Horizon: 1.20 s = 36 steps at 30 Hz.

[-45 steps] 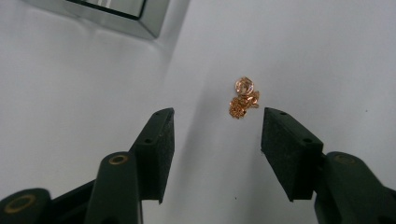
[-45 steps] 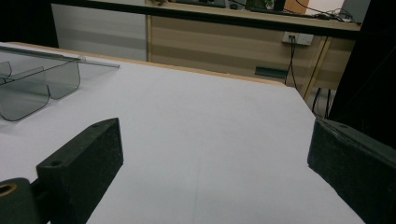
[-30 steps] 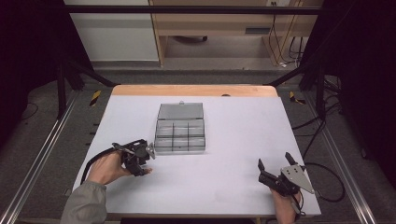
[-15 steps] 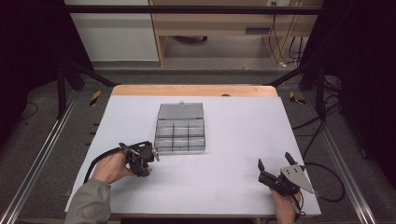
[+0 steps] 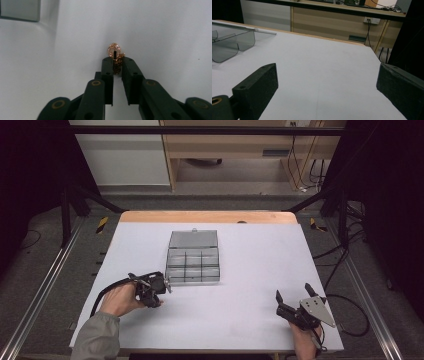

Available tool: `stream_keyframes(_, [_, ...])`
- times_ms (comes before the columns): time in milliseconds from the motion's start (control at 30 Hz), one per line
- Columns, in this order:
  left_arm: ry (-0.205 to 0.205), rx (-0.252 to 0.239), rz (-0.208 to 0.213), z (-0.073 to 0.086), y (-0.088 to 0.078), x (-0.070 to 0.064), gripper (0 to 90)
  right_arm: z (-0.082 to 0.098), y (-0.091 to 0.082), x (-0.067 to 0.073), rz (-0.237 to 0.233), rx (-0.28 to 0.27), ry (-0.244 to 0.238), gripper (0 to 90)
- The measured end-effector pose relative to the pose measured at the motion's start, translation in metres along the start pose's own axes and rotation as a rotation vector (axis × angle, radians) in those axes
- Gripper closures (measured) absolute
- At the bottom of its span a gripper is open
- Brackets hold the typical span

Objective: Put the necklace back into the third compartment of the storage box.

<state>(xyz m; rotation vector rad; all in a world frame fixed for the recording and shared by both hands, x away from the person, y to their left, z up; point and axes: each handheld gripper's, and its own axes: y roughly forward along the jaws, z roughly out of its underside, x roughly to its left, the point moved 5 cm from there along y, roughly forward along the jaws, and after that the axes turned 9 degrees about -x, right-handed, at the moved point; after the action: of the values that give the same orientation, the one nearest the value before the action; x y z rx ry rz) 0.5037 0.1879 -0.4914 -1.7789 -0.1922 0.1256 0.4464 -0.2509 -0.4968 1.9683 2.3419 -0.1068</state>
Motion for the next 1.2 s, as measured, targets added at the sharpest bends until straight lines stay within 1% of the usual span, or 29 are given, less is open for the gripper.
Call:
stream_keyframes(133, [0.006, 0.0, -0.006, 0.0, -0.0001, -0.0005, 82.8, 0.0, 0.0, 0.0, 0.0, 0.0, 0.0, 4.2])
stream_keyframes(200, [0.003, -0.011, -0.009, 0.0002, 0.0002, -0.0007, 84.2, 0.0, -0.0001, -0.0001, 0.001, 0.001, 0.001, 4.2])
stream_keyframes(267, [0.004, -0.006, -0.008, 0.0002, -0.0003, -0.0008, 84.9, 0.0, 0.0, -0.0001, 0.002, 0.001, 0.0, 4.2])
stream_keyframes(433, [0.007, -0.008, -0.007, 0.0002, -0.0006, -0.0007, 85.3, 0.0, 0.0, -0.0002, 0.002, 0.001, 0.001, 4.2])
stream_keyframes(500, [0.001, -0.011, -0.005, 0.0004, -0.0005, -0.0012, 85.3, 0.0, -0.0001, -0.0001, 0.002, 0.001, 0.001, 4.2])
stream_keyframes(533, [0.008, -0.01, -0.009, 0.0003, -0.0007, -0.0009, 85.3, 0.0, 0.0, -0.0001, 0.001, 0.001, 0.0, 4.2])
stream_keyframes(700, [0.014, -0.012, -0.017, -0.0001, -0.0011, -0.0015, 85.6, 0.0, 0.0, -0.0001, 0.001, 0.001, 0.001, 4.2])
stream_keyframes(833, [0.011, -0.025, -0.021, -0.0009, -0.0025, -0.0026, 86.3, 0.0, 0.0, -0.0003, 0.001, 0.0, 0.0, 4.2])
stream_keyframes(900, [0.017, -0.029, -0.025, -0.0012, -0.0035, -0.0024, 86.4, 0.0, 0.0, -0.0003, 0.001, 0.0, 0.001, 4.2])
stream_keyframes(933, [0.014, -0.043, -0.029, -0.0013, -0.0048, -0.0027, 86.4, 0.0, 0.0, -0.0003, 0.001, 0.001, 0.001, 4.2])
stream_keyframes(967, [0.014, -0.043, -0.029, -0.0013, -0.0048, -0.0027, 86.4, 0.0, 0.0, -0.0003, 0.001, 0.001, 0.001, 4.2])
stream_keyframes(1000, [0.007, -0.059, -0.028, -0.0012, -0.0061, -0.0026, 86.4, 0.0, 0.0, -0.0003, 0.001, 0.001, 0.001, 4.2])
stream_keyframes(1033, [0.003, -0.088, -0.024, -0.0008, -0.0072, -0.0022, 86.4, 0.0, -0.0001, -0.0003, 0.001, 0.0, 0.001, 4.2])
stream_keyframes(1067, [-0.003, -0.1, -0.023, 0.0, -0.0075, -0.0022, 86.5, 0.0, 0.0, -0.0003, 0.001, 0.0, 0.001, 4.2])
stream_keyframes(1133, [-0.011, -0.112, -0.029, 0.0032, -0.0078, -0.0017, 86.4, 0.0, -0.0001, -0.0004, 0.001, 0.001, 0.001, 4.2])
stream_keyframes(1167, [-0.013, -0.11, -0.033, 0.0045, -0.0077, -0.0017, 86.5, 0.0, 0.0, -0.0003, 0.001, 0.0, 0.001, 4.2])
stream_keyframes(1200, [-0.028, -0.136, -0.038, 0.0067, -0.0089, -0.0013, 86.4, 0.0, -0.0001, -0.0002, 0.002, 0.001, 0.002, 4.3])
